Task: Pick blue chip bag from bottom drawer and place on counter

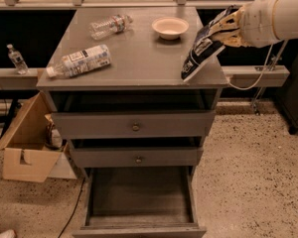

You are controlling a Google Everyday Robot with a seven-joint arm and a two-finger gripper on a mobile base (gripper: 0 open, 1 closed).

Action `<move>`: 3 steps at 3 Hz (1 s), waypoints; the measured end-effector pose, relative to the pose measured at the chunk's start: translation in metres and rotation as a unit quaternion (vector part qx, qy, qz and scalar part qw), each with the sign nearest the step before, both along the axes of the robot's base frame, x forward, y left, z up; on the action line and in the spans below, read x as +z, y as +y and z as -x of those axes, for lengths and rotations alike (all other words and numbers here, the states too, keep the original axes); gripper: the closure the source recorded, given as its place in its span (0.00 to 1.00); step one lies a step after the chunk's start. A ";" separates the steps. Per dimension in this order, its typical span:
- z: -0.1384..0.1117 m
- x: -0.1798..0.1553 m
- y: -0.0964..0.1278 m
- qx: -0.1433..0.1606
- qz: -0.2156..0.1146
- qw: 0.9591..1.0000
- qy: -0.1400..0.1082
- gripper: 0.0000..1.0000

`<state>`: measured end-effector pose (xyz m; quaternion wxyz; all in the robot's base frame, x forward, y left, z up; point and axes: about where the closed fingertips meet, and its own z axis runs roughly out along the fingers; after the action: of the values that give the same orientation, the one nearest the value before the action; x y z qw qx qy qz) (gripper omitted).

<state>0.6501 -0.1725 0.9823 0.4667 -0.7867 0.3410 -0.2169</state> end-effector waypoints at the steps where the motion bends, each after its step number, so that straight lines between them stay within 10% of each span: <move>1: -0.030 -0.019 0.014 -0.034 -0.001 0.999 0.017 1.00; 3: -0.085 -0.053 0.037 -0.078 -0.007 0.996 0.051 0.83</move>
Offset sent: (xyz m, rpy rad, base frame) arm 0.0949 0.0324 -0.0571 0.0276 0.1153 -0.2147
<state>0.7354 -0.1357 0.9293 0.4360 -0.7644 0.4263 -0.2095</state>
